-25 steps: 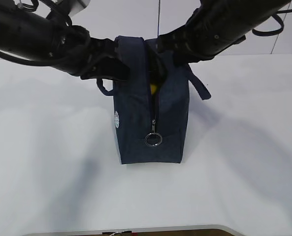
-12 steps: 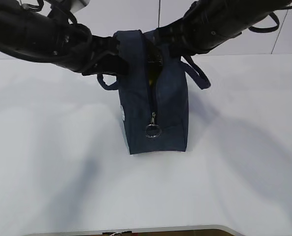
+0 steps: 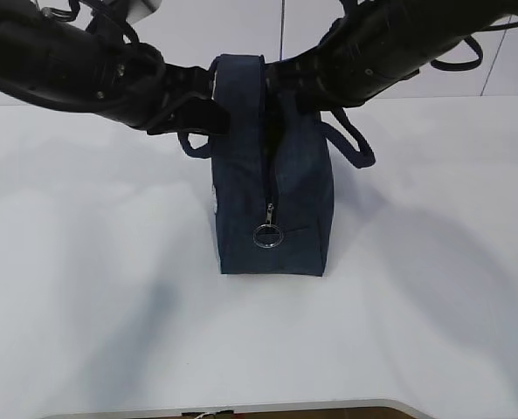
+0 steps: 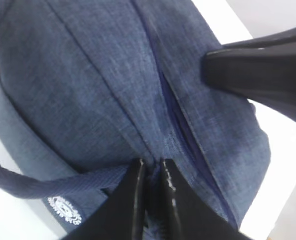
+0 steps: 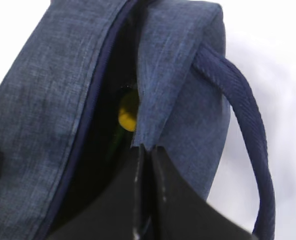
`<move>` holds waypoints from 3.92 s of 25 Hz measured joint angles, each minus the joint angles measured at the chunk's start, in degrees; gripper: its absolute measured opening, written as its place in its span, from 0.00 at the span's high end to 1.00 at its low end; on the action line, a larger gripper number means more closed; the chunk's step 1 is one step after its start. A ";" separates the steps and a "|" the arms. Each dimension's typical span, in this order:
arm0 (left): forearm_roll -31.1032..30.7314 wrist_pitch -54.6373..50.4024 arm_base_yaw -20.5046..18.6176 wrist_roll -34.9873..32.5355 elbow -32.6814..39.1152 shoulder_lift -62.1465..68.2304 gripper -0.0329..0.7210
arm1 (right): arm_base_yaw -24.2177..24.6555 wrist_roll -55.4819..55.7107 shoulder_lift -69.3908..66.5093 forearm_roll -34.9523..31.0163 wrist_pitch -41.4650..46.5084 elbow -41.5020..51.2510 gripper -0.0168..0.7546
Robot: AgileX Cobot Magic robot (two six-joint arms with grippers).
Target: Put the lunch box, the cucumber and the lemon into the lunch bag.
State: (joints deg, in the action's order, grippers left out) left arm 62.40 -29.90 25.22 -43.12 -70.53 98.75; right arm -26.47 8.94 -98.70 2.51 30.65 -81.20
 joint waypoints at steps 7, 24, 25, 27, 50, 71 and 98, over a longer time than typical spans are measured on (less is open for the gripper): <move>0.94 -1.55 0.00 -0.04 0.00 0.00 0.94 | 0.00 0.00 -0.09 0.27 -1.08 0.00 0.97; 1.84 -0.11 0.00 -0.25 0.00 0.00 0.94 | 0.00 -0.10 -0.22 0.66 -1.84 0.00 0.84; 1.84 -0.11 0.00 -0.25 0.00 0.00 0.94 | 0.00 -0.21 -0.22 0.66 -1.96 -0.11 0.79; 1.84 -0.11 0.00 -0.25 0.00 0.00 0.94 | 0.00 -0.21 -0.22 0.66 -2.04 -0.41 0.67; 0.40 0.61 0.00 -0.37 0.00 0.13 0.94 | 0.00 -15.91 10.20 -12.68 16.50 -6.40 0.53; -0.67 0.06 0.00 -0.37 -0.20 2.93 0.94 | 0.00 -54.01 20.16 -49.19 9.45 28.44 0.53; -1.00 -0.20 0.00 -0.37 -0.20 2.93 0.94 | 0.00 -124.59 28.50 -102.58 -2.55 53.21 0.53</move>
State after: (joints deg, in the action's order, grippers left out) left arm 61.40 -30.10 25.22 -43.49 -70.73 101.68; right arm -26.47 -115.64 -70.20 -100.07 28.09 -27.99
